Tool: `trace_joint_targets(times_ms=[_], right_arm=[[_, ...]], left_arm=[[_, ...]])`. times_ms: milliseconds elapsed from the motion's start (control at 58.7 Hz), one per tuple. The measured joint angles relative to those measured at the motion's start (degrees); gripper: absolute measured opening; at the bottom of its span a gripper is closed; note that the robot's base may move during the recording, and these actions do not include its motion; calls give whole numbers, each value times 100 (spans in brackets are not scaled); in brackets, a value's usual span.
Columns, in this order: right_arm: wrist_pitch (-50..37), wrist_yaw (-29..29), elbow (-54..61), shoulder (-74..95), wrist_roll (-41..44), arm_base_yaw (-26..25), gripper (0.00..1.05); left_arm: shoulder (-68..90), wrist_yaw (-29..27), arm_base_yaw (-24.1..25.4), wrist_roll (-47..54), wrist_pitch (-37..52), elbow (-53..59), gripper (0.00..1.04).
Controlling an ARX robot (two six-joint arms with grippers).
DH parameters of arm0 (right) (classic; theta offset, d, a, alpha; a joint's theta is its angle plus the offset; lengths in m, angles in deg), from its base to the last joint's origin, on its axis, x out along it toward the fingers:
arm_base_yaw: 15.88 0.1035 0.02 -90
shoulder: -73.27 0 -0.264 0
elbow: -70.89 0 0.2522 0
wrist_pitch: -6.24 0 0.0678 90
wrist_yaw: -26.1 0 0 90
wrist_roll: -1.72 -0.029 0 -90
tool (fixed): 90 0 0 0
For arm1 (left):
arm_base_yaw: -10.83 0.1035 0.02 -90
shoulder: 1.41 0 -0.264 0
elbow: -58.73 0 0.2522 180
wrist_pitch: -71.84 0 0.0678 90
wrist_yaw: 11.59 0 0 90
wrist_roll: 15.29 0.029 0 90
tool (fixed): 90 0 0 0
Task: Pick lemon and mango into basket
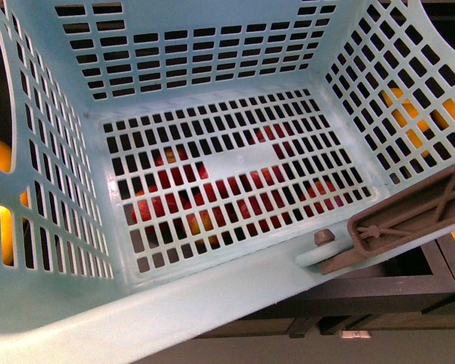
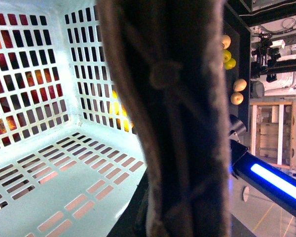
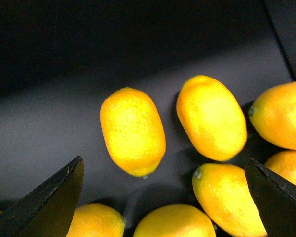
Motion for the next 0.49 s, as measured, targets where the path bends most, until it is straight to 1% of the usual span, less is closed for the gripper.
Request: trace_joint_targets(times_ms=[170,494], right_arm=[[448,-11,-866,743,120,162,96],[785,-52,-1665,1351,127,332,96]], left_arm=[[0,2,0,-2,0,0,6],[0,2,0,-2,0,0,6]])
